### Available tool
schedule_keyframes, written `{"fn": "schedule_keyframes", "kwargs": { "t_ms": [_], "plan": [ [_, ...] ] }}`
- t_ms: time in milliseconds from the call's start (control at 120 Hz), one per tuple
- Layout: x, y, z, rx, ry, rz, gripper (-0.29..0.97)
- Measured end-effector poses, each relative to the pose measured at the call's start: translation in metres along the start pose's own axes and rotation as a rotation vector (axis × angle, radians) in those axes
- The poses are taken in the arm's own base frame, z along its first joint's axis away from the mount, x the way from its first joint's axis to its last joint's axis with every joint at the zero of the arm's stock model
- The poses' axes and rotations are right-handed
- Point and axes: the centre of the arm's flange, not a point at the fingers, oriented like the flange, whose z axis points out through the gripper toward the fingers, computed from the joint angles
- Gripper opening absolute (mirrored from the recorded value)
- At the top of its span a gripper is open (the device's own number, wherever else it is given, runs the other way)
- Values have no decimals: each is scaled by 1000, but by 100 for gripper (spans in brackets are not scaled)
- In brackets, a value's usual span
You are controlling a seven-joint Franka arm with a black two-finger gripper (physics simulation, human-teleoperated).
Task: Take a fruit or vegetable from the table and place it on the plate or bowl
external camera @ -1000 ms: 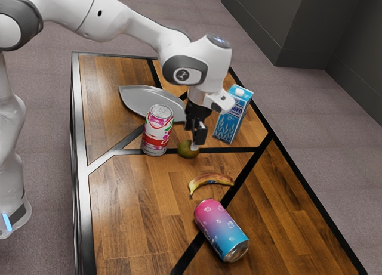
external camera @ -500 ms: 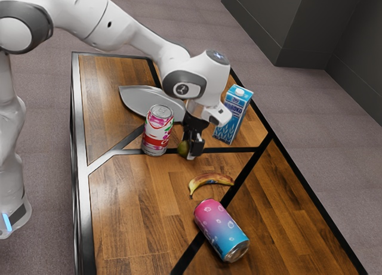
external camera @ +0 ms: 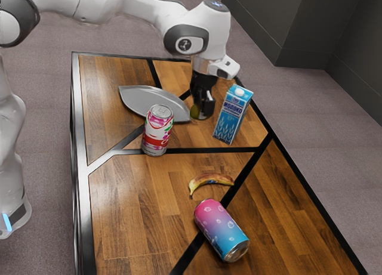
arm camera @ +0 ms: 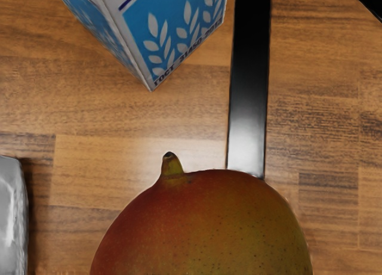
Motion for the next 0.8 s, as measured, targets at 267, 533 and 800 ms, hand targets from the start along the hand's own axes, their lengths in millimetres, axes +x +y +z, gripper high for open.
{"fn": "schedule_keyframes", "kwargs": {
  "t_ms": [267, 533, 800],
  "plan": [
    [-20, -98, -16, -4, -45, -173, 22],
    [-38, -148, -12, -1, -97, -263, 22],
    [-41, -152, -10, 12, -119, -262, 56]
  ]
}}
